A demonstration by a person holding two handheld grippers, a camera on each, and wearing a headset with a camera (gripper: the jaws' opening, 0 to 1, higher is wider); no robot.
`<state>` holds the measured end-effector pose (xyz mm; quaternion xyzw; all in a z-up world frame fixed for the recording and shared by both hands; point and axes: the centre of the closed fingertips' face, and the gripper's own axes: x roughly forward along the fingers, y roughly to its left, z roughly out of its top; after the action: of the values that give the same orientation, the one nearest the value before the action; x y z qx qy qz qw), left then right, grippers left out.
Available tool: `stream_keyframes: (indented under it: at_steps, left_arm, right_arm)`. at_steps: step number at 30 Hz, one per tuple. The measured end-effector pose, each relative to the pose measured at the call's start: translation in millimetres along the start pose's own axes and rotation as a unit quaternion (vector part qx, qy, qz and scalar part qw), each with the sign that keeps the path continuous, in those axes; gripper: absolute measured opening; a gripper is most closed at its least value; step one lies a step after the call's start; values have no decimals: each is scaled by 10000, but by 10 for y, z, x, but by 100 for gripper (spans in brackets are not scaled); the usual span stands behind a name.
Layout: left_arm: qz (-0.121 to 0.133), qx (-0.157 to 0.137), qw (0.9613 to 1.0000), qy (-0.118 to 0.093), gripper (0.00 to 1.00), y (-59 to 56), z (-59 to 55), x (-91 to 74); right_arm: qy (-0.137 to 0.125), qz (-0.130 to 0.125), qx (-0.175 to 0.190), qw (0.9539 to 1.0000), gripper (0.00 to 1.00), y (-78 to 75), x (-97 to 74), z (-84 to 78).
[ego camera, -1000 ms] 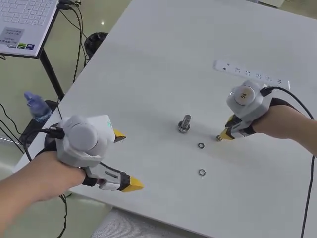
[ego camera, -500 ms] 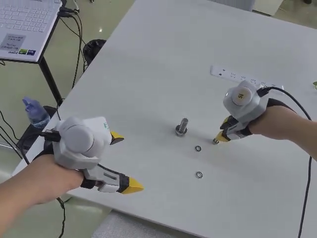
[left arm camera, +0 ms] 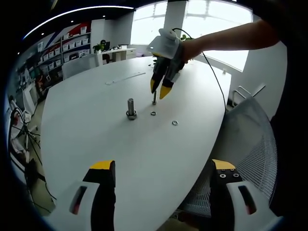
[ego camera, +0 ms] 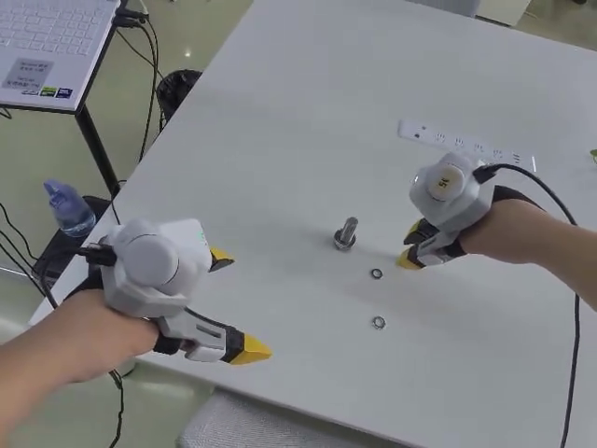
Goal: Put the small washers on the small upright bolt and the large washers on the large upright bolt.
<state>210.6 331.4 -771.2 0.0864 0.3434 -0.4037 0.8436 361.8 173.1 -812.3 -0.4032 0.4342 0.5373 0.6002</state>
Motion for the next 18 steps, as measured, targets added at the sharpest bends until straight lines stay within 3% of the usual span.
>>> stream_keyframes:
  at_steps: [9, 18]
  left_arm:
    - [-8, 79, 10000, -37, 80, 14, 4, -9]
    - [-118, 115, 9998, -77, 79, -23, 25, 7]
  right_arm:
    - [2, 89, 20, 10000, 27, 107, 131, -12]
    - [-9, 12, 96, 10000, 27, 131, 289, 1]
